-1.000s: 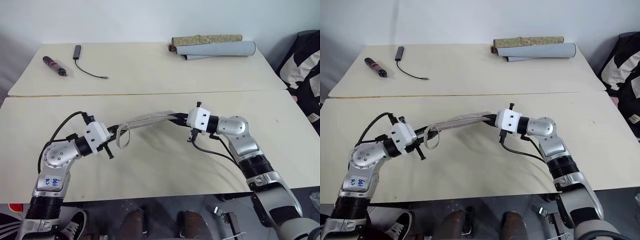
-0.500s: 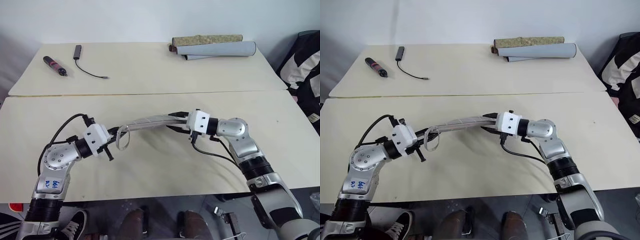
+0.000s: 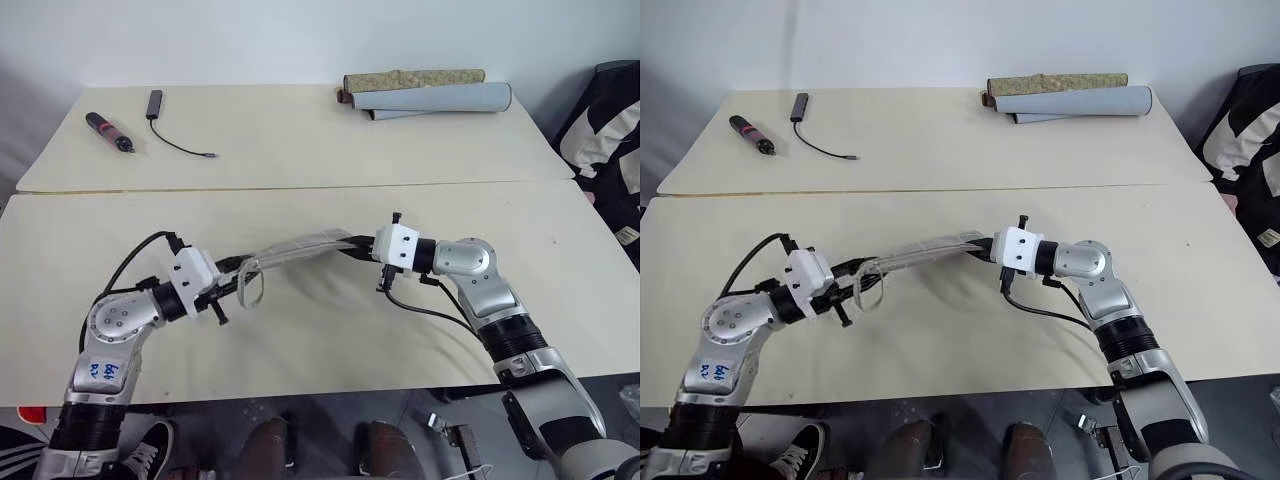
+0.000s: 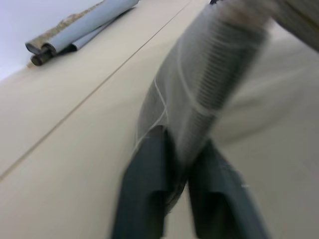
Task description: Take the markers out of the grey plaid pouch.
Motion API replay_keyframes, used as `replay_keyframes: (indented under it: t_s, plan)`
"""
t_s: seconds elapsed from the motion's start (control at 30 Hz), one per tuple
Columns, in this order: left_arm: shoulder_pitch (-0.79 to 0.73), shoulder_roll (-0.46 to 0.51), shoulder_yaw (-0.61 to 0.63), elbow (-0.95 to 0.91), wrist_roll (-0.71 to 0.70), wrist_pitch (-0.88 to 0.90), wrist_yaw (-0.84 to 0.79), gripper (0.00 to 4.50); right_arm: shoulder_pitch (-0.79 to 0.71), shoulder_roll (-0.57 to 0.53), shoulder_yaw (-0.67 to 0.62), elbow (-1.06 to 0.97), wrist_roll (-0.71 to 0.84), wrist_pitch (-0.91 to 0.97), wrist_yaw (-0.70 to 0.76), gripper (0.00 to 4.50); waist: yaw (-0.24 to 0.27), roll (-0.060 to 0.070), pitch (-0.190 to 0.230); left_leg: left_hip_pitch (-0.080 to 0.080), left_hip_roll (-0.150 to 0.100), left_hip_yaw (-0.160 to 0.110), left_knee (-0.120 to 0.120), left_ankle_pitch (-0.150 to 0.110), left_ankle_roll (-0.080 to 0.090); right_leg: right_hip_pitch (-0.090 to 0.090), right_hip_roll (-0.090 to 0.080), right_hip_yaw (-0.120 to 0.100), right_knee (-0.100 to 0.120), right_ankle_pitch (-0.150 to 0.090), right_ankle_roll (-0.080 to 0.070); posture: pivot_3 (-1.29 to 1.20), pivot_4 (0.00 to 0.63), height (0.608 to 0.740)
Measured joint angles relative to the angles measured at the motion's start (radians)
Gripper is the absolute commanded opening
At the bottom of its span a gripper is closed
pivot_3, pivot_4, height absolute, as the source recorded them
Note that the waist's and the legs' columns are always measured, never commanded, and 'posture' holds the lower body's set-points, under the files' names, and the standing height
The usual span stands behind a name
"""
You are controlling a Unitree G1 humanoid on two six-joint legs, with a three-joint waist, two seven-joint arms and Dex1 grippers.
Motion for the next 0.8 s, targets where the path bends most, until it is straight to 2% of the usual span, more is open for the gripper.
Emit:
replay_keyframes:
  t_s: [0.43, 0.47, 0.5, 0.63, 0.8]
  plan:
    - [0.061, 0.037, 0.025, -0.041, 0.025, -0.046, 0.001, 1.93, 0.000, 0.000, 0.000, -0.005, 0.000, 0.002, 0.000, 0.00, 0.000, 0.000, 0.000, 0.000, 0.000, 0.000, 0.000, 0.000, 0.000, 0.000, 0.000, 0.000, 0.000, 0.000, 0.000, 0.00, 0.150, 0.740]
    - [0.065, 0.037, 0.025, -0.041, 0.028, -0.051, 0.001, 1.53, 0.000, 0.000, 0.000, -0.005, 0.000, 0.002, 0.000, 0.00, 0.000, 0.000, 0.000, 0.000, 0.000, 0.000, 0.000, 0.000, 0.000, 0.000, 0.000, 0.000, 0.000, 0.000, 0.000, 0.00, 0.150, 0.740]
    - [0.069, 0.037, 0.025, -0.041, 0.028, -0.055, 0.001, 1.36, 0.000, 0.000, 0.000, -0.005, 0.000, 0.002, 0.000, 0.00, 0.000, 0.000, 0.000, 0.000, 0.000, 0.000, 0.000, 0.000, 0.000, 0.000, 0.000, 0.000, 0.000, 0.000, 0.000, 0.00, 0.150, 0.740]
    - [0.076, 0.033, 0.025, -0.037, 0.029, -0.058, 0.002, 0.11, 0.000, 0.000, 0.000, -0.009, 0.001, 0.005, 0.000, 0.00, 0.001, 0.000, 0.000, 0.000, 0.000, 0.000, 0.000, 0.000, 0.000, 0.000, 0.000, 0.000, 0.000, 0.000, 0.000, 0.00, 0.150, 0.740]
    - [0.069, 0.018, 0.022, -0.006, 0.038, -0.086, 0.013, 0.02, 0.003, 0.000, -0.001, -0.024, 0.001, 0.016, 0.000, 0.00, 0.001, 0.000, 0.000, 0.000, 0.000, 0.000, 0.000, 0.000, 0.000, 0.000, 0.000, 0.000, 0.000, 0.000, 0.000, 0.00, 0.150, 0.740]
